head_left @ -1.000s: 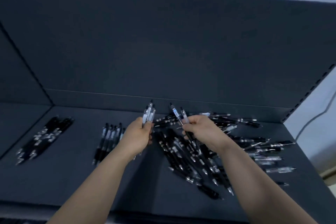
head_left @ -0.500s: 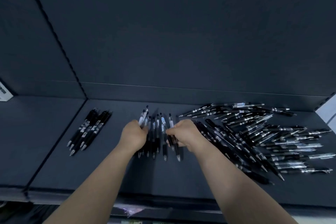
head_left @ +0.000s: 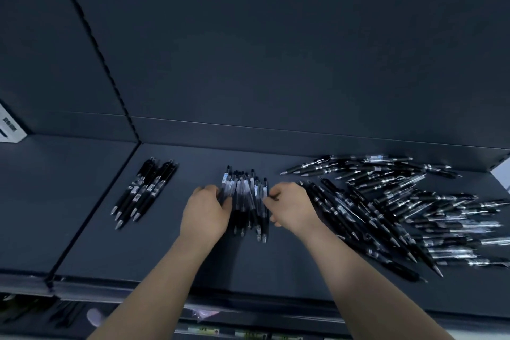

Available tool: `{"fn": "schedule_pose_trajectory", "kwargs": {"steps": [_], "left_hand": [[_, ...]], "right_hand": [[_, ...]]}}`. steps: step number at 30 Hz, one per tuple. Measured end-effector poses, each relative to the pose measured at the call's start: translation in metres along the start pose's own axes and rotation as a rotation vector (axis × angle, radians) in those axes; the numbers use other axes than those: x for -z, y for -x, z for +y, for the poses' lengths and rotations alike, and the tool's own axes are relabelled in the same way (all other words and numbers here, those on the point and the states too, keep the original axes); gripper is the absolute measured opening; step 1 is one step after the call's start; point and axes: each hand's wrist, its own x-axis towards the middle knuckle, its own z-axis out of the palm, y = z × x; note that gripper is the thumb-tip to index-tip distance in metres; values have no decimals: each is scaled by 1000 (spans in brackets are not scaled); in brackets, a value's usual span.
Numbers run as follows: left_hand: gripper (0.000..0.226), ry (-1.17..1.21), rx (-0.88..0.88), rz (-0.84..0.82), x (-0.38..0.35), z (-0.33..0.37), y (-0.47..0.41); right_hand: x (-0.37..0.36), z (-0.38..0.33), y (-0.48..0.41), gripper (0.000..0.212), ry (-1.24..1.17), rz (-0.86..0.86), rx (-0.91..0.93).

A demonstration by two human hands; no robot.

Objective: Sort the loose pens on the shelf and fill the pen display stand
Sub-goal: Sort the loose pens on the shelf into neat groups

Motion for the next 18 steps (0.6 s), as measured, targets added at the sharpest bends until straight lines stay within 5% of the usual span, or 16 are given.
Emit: {"fn": "schedule_pose_trajectory", "kwargs": {"steps": [6,11,18], "left_hand": [[27,8,-12,-12,-2,11,4],[33,-115,-66,-22,4,9,11],[35,-281,-151,-19,14,16,15]], "right_hand": [[-8,-1,2,23,-58,23,50],[-3,1,10,22,257,87,186],[8,2,26,24,385,122,258]]}}
